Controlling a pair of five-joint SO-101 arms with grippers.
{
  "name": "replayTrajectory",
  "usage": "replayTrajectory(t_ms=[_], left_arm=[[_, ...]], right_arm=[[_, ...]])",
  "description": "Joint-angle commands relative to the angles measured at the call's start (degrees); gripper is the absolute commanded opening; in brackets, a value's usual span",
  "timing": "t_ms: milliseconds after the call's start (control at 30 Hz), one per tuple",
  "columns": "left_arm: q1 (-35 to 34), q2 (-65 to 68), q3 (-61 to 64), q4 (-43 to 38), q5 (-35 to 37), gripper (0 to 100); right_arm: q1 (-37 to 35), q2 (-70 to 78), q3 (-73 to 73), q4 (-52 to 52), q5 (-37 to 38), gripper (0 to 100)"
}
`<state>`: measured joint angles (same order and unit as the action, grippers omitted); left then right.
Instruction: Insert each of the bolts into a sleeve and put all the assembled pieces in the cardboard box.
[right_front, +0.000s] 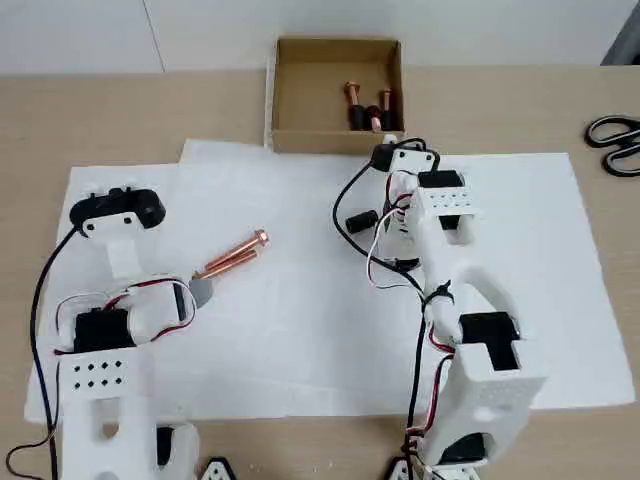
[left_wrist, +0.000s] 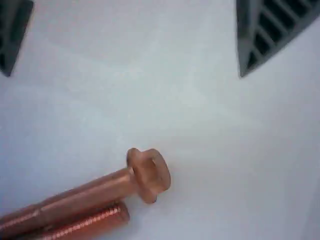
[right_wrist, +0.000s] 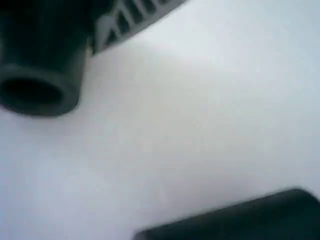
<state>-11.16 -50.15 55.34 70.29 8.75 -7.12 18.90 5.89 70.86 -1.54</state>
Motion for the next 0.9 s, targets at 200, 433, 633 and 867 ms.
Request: replayTrajectory(t_ms=[200, 433, 633, 867], left_arm=[[-0.09, -0.70, -0.13, -0.97, -0.44, 27], [-0.09, -0.70, -0.22, -0.79, -0.44, 27], [-0.09, -0.62, -1.63, 0.53, -3.34, 27], [0.00, 1.41, -14.29, 9.85, -11.60, 27]], right_arm=[[0.40, 2.51, -1.32, -1.19, 0.18, 1.1], [0.48, 2.59, -3.08, 3.12, 0.62, 0.4], [0.40, -7.08, -11.87, 15.08, 4.40, 0.4], [0.40, -15.52, -16.62, 21.23, 7.65, 0.4]])
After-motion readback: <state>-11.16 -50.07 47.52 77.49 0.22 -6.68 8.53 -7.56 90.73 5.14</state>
